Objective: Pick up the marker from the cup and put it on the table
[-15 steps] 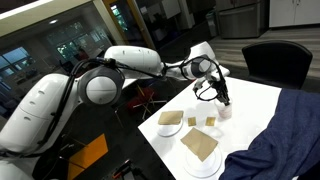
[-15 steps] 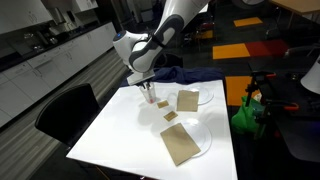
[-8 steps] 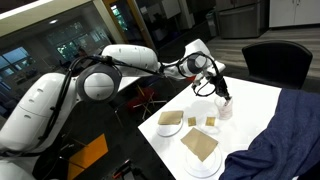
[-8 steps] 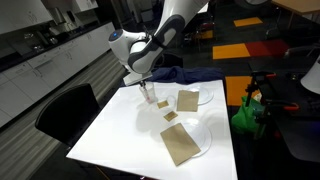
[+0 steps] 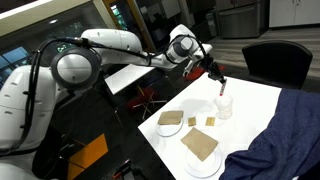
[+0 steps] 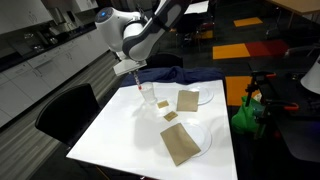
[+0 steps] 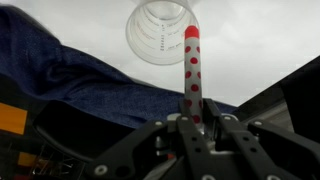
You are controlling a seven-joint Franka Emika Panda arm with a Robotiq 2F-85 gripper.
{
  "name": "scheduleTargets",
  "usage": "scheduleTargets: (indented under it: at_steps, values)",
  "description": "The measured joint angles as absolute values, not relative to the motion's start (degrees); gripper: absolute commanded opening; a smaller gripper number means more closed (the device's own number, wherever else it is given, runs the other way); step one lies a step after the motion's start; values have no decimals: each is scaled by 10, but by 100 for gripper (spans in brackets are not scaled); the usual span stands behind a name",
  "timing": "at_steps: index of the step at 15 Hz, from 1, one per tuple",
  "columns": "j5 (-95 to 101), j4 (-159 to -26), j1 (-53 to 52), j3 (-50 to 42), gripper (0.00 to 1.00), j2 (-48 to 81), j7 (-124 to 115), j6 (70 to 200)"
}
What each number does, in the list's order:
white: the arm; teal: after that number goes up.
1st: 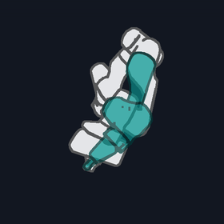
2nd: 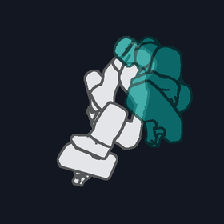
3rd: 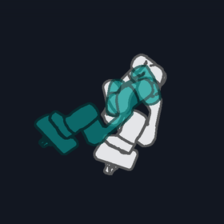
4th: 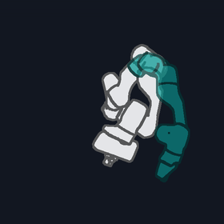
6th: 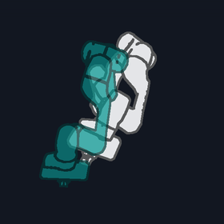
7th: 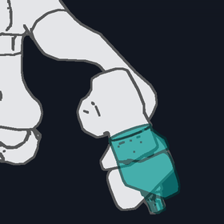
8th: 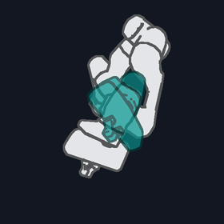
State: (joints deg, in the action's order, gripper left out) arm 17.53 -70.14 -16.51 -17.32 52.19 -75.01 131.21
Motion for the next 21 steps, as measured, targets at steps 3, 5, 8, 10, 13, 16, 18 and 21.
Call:
scheduleTargets:
  at_steps: [3, 5, 8, 10, 13, 16, 18, 21]
  values:
    - [195, -759, -186, -170, 5, 456, -752, 1312]
    - [198, -792, -192, -158, 5, 417, -751, 1312]
    - [192, -828, -184, -126, 5, 377, -731, 1312]
    - [174, -840, -169, -96, 5, 365, -705, 1311]
    - [125, -846, -142, -58, 5, 369, -656, 1299]
    - [74, -845, -119, -32, 5, 381, -608, 1269]
    - [50, -841, -110, -23, 5, 395, -582, 1251]
    - [28, -825, -106, -15, 5, 421, -541, 1226]
